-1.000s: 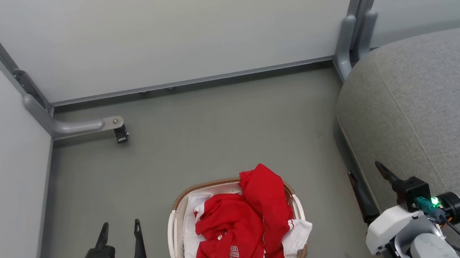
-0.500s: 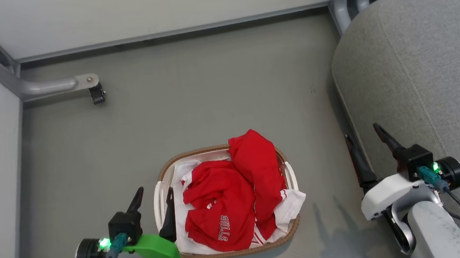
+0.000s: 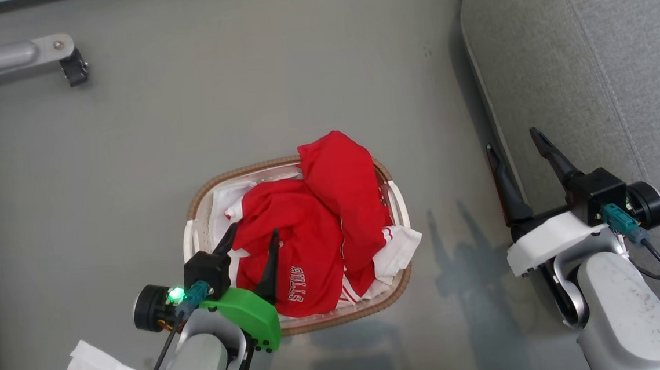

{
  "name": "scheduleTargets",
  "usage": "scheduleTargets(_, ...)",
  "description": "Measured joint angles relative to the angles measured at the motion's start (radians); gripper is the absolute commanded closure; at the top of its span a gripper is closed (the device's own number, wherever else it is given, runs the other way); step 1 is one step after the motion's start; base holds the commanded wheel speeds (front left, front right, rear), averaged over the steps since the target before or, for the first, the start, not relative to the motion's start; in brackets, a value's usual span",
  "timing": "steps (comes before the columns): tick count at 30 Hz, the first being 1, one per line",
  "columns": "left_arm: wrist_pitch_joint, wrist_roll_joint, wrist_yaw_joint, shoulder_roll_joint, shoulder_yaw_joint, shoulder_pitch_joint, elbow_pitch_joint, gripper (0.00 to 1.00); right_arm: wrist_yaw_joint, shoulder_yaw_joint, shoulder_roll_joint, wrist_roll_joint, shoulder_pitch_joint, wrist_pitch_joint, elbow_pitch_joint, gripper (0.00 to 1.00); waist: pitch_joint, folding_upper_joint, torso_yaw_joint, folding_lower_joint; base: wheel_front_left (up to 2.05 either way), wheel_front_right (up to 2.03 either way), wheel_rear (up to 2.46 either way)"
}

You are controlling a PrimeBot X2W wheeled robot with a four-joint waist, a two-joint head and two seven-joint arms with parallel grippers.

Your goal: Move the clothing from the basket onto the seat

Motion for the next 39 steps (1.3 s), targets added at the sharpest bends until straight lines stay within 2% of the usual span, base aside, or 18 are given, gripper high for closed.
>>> scheduleTargets(21, 0.009, -0.072, -0.010, -0.001, -0.216, -0.352, 0.466, 0.00, 0.000, 0.099, 0.030, 0.014, -0.112, 0.000, -0.079, 0.00, 0.271, 0.0000, -0.089, 0.0001, 0.00, 0.00, 0.00)
scheduleTargets(30, 0.060, -0.047, 0.012, -0.001, -0.314, -0.467, 0.587, 0.00, 0.000, 0.128, 0.031, 0.013, -0.142, 0.000, -0.110, 0.00, 0.367, 0.0000, -0.115, 0.0000, 0.00, 0.00, 0.00)
scheduleTargets(39, 0.106, -0.028, 0.032, 0.010, -0.339, -0.527, 0.634, 0.00, 0.000, 0.128, 0.041, 0.010, -0.146, 0.000, -0.136, 0.00, 0.448, 0.0000, -0.134, 0.0000, 0.00, 0.00, 0.00)
